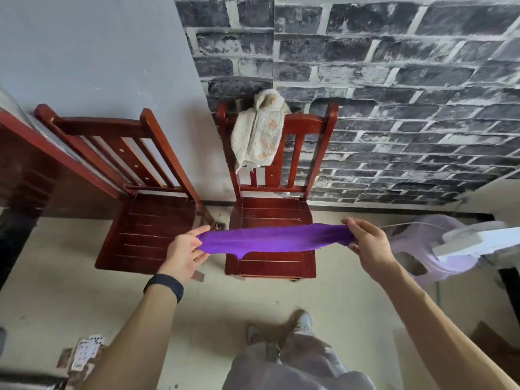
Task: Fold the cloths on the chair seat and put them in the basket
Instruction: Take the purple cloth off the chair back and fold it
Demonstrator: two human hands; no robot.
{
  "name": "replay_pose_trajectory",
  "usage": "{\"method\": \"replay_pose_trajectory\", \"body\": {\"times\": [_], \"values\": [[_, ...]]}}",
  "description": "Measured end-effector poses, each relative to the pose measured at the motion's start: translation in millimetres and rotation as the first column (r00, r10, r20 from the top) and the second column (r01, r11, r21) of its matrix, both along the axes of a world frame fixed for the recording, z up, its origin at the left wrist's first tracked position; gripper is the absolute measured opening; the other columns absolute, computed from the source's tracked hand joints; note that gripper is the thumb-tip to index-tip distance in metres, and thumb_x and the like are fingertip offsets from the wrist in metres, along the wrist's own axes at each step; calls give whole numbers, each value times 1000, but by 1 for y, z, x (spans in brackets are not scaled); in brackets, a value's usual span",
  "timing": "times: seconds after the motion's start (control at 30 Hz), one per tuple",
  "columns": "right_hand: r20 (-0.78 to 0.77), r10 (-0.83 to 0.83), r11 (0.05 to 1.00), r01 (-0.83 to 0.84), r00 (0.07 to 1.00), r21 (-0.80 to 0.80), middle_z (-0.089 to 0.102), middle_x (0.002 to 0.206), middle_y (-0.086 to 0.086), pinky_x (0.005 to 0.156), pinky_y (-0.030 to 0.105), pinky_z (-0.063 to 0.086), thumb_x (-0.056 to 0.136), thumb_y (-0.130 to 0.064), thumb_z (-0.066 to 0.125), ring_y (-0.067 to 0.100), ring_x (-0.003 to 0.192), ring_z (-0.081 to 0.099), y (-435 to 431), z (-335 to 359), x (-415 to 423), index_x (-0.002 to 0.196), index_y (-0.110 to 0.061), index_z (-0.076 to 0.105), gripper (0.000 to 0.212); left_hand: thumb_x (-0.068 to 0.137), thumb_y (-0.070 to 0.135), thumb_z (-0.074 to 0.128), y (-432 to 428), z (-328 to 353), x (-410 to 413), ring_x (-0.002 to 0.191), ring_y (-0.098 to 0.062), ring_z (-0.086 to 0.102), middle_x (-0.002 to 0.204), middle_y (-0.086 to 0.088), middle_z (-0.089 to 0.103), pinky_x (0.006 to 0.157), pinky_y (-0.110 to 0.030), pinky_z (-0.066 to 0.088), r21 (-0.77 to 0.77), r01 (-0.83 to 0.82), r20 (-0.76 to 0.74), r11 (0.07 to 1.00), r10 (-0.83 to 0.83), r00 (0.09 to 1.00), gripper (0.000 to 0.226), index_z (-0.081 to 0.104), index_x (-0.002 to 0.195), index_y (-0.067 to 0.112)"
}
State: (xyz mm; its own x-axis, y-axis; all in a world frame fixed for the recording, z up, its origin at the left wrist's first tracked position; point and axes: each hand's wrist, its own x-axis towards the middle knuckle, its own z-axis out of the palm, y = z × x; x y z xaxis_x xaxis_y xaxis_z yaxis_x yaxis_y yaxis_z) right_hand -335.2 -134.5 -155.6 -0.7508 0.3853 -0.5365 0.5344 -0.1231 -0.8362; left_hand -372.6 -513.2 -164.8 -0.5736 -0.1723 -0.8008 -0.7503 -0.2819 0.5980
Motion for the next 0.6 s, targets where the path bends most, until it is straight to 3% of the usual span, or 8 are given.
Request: {"method": "replay_pose_trajectory", "body": {"times": [0.1,0.17,0.2,0.27,0.3,0.37,0.5,0.6], "values": [[-33,201,978,-202,979,-45,70,82,2,74,23,47,85,6,70,11,72,62,13,8,17,103,-9,71,24,86,2,31,-4,-10,11,92,-25,61,109,-10,62,80,-36,46,51,-13,85,999,9,996,45,71,102,15],[39,366,911,-366,930,189,73,83,-1,72,18,51,77,12,74,9,72,67,20,4,29,99,-16,73,36,88,8,45,-5,-14,20,89,-25,62,110,-12,67,74,-32,46,-34,192,69,981,-189,980,34,72,110,9],[109,427,838,-438,898,326,74,84,-4,73,17,52,77,9,76,9,75,69,21,-1,35,95,-22,72,36,86,12,58,-6,-16,24,90,-23,64,110,-11,70,74,-29,47,-128,381,59,916,-376,925,30,73,111,10],[214,476,689,-513,853,511,74,88,-6,78,25,53,79,-2,77,13,81,69,25,-16,43,93,-29,73,30,76,18,80,-10,-26,31,92,-13,67,104,-2,75,77,-20,48,-349,752,154,559,-757,634,32,77,107,21],[234,491,637,-529,839,561,72,89,-4,79,28,52,81,-6,76,15,82,68,26,-22,45,94,-28,76,25,73,22,84,-9,-30,34,93,-9,68,101,4,75,80,-18,48,-415,833,238,366,-840,488,35,77,107,24],[262,516,560,-552,816,618,67,89,-1,77,28,46,84,-10,73,19,82,65,29,-32,46,96,-23,78,19,69,34,82,-7,-39,34,92,-8,67,96,9,75,84,-23,50,-493,858,345,146,-872,346,30,79,98,28],[330,464,507,-553,822,662,64,94,7,80,28,41,88,-16,67,31,91,64,32,-54,23,104,-19,77,19,73,53,64,5,-55,15,68,-22,56,65,1,57,58,-33,39,-609,793,378,27,-869,320,42,66,69,11],[370,373,548,-524,851,652,66,93,8,80,33,44,91,-25,65,36,94,63,33,-78,-13,108,-24,74,20,91,54,56,19,-73,-14,78,-25,61,78,1,62,57,-28,37,-755,646,447,-114,-810,380,39,66,80,18]]}}
